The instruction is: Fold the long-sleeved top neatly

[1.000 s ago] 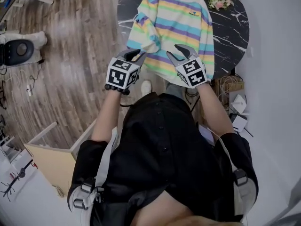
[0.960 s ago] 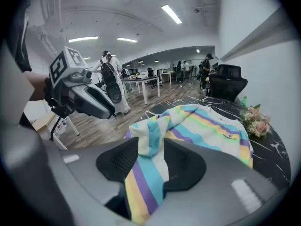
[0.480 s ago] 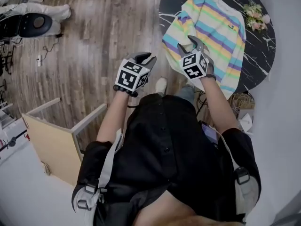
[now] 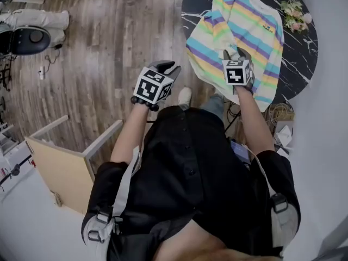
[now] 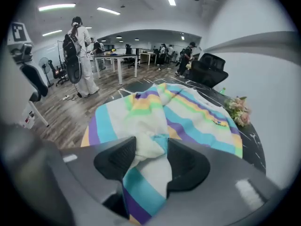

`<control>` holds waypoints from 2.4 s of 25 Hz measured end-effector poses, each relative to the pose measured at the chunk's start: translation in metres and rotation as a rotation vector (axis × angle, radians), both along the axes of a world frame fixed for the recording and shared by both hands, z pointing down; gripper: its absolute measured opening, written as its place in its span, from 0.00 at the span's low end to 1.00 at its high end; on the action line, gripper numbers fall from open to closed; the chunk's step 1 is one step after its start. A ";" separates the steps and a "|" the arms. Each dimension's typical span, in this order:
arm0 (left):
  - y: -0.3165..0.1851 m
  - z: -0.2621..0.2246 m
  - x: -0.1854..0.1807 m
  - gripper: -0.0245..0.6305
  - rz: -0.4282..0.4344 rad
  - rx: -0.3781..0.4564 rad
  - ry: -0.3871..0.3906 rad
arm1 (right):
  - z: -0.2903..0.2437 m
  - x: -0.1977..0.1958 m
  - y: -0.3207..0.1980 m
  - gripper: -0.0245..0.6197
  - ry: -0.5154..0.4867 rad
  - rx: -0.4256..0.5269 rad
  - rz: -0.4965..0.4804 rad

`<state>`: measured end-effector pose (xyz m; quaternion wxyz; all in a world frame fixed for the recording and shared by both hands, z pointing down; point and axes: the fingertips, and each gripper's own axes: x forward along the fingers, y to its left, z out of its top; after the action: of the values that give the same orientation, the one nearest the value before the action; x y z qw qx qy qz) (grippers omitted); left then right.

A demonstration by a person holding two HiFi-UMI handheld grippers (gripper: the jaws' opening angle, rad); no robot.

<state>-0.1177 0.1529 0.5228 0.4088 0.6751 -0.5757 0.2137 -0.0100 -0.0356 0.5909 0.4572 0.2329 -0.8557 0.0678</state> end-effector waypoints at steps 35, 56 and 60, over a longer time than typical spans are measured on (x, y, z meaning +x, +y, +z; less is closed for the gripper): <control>-0.056 0.018 0.051 0.18 0.224 -0.031 0.026 | 0.005 0.068 -0.021 0.13 -0.273 -0.201 0.335; -0.135 0.032 0.111 0.18 0.327 -0.054 0.023 | -0.002 0.164 -0.022 0.21 -0.188 -0.203 0.416; -0.152 0.033 0.112 0.18 0.285 -0.056 -0.001 | -0.009 0.169 -0.033 0.29 -0.187 -0.170 0.328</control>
<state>-0.0052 0.0011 0.5559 0.3925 0.7382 -0.4683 0.2859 0.1588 -0.0691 0.5820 0.3765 0.3224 -0.8362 0.2346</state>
